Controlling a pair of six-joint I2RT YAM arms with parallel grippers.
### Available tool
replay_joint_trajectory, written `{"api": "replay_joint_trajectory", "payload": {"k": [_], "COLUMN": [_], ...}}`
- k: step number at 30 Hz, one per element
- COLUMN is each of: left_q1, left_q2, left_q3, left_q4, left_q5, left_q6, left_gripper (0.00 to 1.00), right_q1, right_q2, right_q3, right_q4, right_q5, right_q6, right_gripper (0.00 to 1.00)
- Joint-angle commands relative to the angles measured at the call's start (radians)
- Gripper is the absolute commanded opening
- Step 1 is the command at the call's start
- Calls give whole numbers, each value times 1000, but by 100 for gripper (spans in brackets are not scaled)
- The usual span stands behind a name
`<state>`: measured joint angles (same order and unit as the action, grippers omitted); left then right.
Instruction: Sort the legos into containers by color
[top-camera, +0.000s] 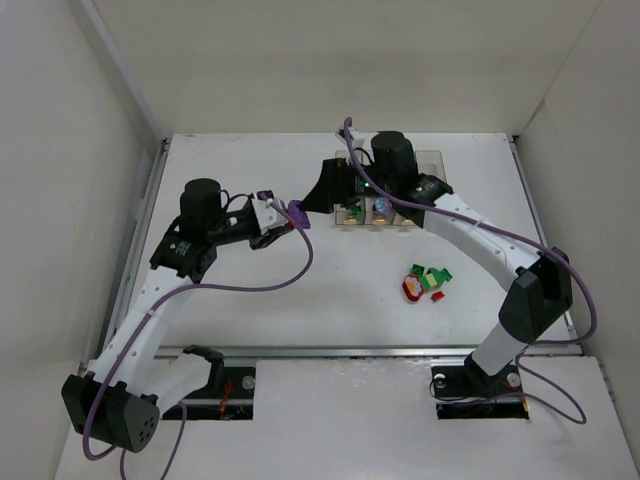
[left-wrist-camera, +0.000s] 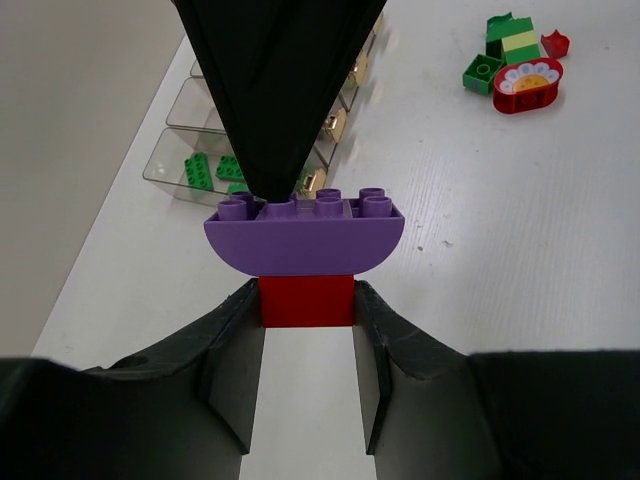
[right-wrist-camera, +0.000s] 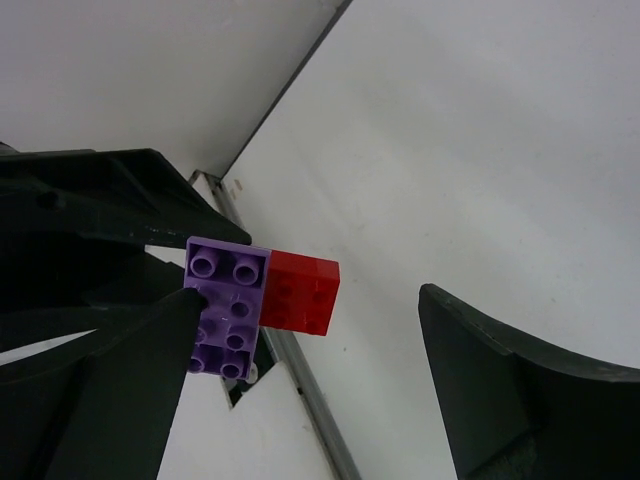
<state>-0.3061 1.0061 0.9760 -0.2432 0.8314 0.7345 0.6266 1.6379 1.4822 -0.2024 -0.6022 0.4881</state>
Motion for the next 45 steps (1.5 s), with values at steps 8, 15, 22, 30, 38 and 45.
{"api": "replay_joint_trajectory", "payload": {"k": [8, 15, 22, 30, 38, 45], "left_q1": [-10, -10, -10, -10, -10, -10], "left_q2": [-12, -12, -3, 6, 15, 25], "left_q3": [-5, -5, -5, -5, -5, -17], "left_q4": [30, 28, 48, 71, 81, 44], "left_q5": [-20, -40, -58, -68, -68, -106], "left_q6": [-20, -20, -52, -72, -90, -44], "left_gripper": [0, 0, 0, 0, 0, 0], "right_q1": [65, 45, 27, 70, 79, 45], "right_q2": [-33, -56, -61, 25, 82, 60], "right_q3": [29, 9, 21, 55, 112, 79], "right_q4": [46, 46, 46, 46, 55, 55], "right_q5": [-28, -10, -45, -67, -67, -34], "right_q6": [14, 23, 32, 64, 73, 73], "right_gripper": [92, 93, 95, 91, 50, 0]}}
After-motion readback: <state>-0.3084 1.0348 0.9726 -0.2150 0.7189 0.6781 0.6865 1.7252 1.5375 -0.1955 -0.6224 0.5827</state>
